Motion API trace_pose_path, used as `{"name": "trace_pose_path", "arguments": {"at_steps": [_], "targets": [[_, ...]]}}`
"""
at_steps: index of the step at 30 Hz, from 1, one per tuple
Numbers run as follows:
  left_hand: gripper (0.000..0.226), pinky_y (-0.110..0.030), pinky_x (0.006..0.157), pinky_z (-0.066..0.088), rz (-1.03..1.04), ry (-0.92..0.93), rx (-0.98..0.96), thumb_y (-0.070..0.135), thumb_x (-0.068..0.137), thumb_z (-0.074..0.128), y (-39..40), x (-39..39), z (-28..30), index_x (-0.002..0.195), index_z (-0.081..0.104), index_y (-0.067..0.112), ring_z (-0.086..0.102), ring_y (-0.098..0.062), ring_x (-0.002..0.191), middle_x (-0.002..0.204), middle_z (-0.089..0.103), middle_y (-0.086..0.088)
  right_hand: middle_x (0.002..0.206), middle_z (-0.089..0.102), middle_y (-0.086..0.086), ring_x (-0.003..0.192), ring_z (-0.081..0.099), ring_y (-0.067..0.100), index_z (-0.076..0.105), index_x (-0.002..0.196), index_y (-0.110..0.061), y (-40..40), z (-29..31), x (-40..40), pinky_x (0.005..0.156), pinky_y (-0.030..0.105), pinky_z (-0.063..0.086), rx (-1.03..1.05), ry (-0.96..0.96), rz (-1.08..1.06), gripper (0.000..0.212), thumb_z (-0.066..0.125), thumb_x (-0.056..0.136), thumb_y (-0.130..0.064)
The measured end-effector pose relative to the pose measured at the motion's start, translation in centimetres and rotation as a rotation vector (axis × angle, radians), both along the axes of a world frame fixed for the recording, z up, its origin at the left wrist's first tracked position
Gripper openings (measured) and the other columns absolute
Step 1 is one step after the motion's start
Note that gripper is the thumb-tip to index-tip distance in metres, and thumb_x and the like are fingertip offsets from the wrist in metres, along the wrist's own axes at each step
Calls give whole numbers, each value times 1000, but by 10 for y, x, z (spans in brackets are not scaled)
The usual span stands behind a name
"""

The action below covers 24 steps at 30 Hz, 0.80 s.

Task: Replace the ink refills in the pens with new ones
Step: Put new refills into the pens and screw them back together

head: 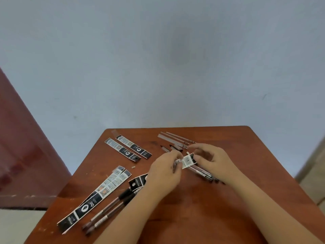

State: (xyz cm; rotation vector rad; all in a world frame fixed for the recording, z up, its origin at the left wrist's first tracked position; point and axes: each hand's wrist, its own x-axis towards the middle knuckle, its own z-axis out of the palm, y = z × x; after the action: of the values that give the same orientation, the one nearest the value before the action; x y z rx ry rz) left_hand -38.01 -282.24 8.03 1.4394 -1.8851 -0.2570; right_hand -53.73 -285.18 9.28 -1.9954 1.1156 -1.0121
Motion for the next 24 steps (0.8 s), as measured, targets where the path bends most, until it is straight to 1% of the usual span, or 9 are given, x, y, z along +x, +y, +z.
{"name": "trace_pose_path", "arguments": {"at_steps": [3,5,8,11,13,16,18,21,24], "targets": [[17,-21,66,35,-5,-19,-33,18,84,50,-3,-3,-12,97,60,14,51,-14,77,90,64,-1,72,53,-20,71,54,-11,69,96,-13,-6,-13,-5,65,4,36,-134,192,-1,26,51,80,-2],[25,-21,70,38,-3,-18,-45,23,77,48,-5,-3,-19,93,63,12,58,-16,82,89,67,-2,70,54,-17,71,53,-8,69,95,-10,-6,-17,-5,65,3,37,-186,259,40,32,45,74,-9],[18,-15,69,36,13,-16,-80,18,77,55,-5,-1,-23,89,66,10,60,-15,80,86,69,-1,79,64,4,70,57,13,69,94,-12,-4,-21,-6,65,21,44,-231,300,76,32,44,73,-9],[13,-11,61,35,12,-34,-119,13,75,58,-4,2,-25,85,66,10,59,-15,70,78,68,-2,83,58,-2,72,54,10,64,83,-13,-2,-20,-9,66,26,45,-196,251,105,23,45,69,-14],[12,-15,63,36,16,-46,-131,11,77,60,-3,2,-26,86,66,9,59,-16,70,78,67,-3,84,58,-2,74,53,7,57,74,-19,-3,-19,-12,67,24,45,-160,220,103,14,48,67,-26],[21,-19,64,37,20,-35,-133,21,73,59,-2,2,-27,89,66,10,58,-14,72,80,66,-2,82,57,-10,78,53,2,60,71,-17,-5,-18,-15,65,9,40,-189,194,23,27,47,67,-41],[24,-12,63,35,10,-42,-137,23,69,62,-3,3,-28,89,66,10,55,-7,71,79,67,0,82,53,-18,82,52,-7,65,73,-11,-5,-18,-16,68,4,38,-193,164,-14,25,52,70,-32],[27,-3,66,35,-6,-39,-142,22,66,65,-4,5,-31,90,67,11,56,-4,71,79,68,1,85,52,-20,80,55,0,69,80,-7,-5,-18,-15,70,4,40,-186,134,-19,24,52,72,-22],[27,-10,73,40,-23,-62,-234,25,69,65,-6,7,-36,90,67,9,57,-6,76,78,69,-1,88,53,-18,77,56,7,70,84,-7,-5,-18,-12,69,6,41,-126,93,-14,16,56,78,-13]]}}
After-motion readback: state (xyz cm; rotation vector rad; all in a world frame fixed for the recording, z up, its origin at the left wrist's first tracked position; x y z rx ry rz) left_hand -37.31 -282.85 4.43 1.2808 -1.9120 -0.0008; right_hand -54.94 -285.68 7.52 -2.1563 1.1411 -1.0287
